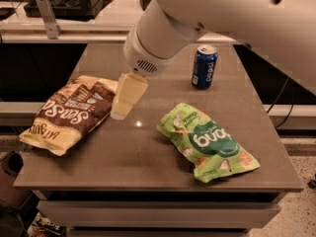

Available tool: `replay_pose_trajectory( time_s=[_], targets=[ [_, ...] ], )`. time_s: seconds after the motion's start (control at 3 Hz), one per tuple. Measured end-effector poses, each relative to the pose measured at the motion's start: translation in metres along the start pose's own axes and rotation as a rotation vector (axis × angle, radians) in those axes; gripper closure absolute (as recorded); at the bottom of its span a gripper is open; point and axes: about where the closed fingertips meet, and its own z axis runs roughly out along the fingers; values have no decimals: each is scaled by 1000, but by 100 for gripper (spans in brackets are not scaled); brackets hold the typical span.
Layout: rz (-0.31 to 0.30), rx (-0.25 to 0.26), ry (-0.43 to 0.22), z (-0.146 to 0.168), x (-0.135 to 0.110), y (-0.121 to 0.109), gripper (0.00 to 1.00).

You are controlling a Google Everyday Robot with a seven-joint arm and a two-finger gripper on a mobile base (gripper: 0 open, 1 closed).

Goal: Pick brown chip bag

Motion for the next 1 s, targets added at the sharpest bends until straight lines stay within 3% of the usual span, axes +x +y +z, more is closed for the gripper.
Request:
replay_pose_trajectory(
  time_s=[0.33, 0.67, 1.0],
  targets=[
    [-32, -27, -24, 33, -24, -6, 0],
    [-52, -89, -31, 72, -39, 3, 0],
    [-84, -164, 7, 111, -47, 22, 0]
  ],
)
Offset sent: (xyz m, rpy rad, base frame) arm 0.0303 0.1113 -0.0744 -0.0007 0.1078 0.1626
